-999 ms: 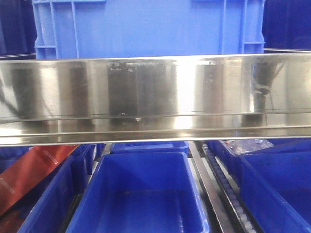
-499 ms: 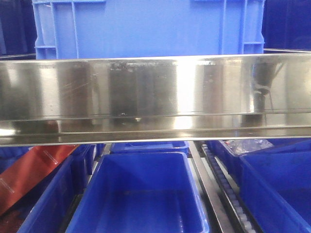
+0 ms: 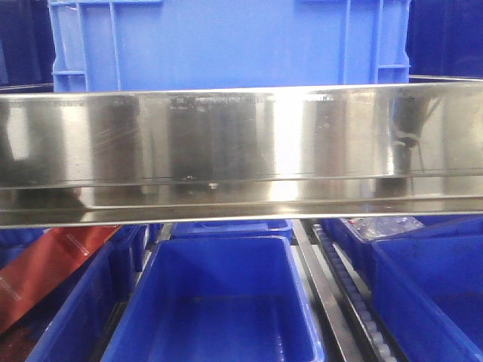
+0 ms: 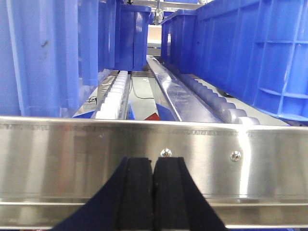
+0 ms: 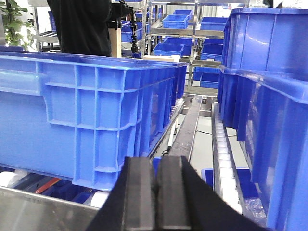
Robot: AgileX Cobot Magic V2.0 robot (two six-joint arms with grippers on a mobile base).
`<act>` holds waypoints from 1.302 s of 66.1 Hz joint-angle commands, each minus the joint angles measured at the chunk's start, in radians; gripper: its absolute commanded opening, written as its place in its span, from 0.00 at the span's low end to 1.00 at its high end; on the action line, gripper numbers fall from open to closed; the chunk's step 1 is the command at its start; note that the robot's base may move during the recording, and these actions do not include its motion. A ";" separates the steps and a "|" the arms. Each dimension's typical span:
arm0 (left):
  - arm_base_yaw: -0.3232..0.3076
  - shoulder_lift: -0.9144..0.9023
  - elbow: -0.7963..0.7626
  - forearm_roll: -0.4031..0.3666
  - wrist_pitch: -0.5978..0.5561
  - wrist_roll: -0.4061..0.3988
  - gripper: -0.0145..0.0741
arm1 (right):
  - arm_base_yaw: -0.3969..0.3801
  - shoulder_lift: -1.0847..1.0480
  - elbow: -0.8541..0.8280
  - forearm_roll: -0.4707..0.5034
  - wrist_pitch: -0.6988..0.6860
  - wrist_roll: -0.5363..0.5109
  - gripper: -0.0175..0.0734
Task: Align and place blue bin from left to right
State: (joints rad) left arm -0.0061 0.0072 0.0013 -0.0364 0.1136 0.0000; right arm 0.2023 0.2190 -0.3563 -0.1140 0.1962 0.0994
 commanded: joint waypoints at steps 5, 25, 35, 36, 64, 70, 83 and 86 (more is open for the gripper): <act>0.003 -0.007 -0.001 -0.006 -0.028 0.000 0.04 | -0.004 -0.005 0.001 -0.012 -0.025 -0.006 0.12; 0.003 -0.007 -0.001 -0.006 -0.028 0.000 0.04 | -0.004 -0.005 0.001 -0.012 -0.025 -0.006 0.12; 0.003 -0.007 -0.001 -0.006 -0.028 0.000 0.04 | -0.010 -0.005 0.001 -0.012 -0.025 -0.006 0.12; 0.003 -0.007 -0.001 -0.006 -0.028 0.000 0.04 | -0.013 -0.005 0.001 -0.010 -0.025 -0.006 0.12; 0.003 -0.007 -0.001 -0.006 -0.030 0.000 0.04 | -0.320 -0.080 0.143 0.154 -0.029 -0.099 0.12; 0.003 -0.007 -0.001 -0.006 -0.030 0.000 0.04 | -0.344 -0.125 0.218 0.160 -0.066 -0.099 0.12; 0.003 -0.007 -0.001 -0.006 -0.030 0.000 0.04 | -0.363 -0.219 0.356 0.168 -0.149 -0.099 0.12; 0.003 -0.007 -0.001 -0.006 -0.030 0.000 0.04 | -0.363 -0.219 0.356 0.170 -0.131 -0.099 0.12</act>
State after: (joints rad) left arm -0.0061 0.0072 0.0013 -0.0364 0.1059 0.0000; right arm -0.1550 0.0164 -0.0096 0.0490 0.1034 0.0106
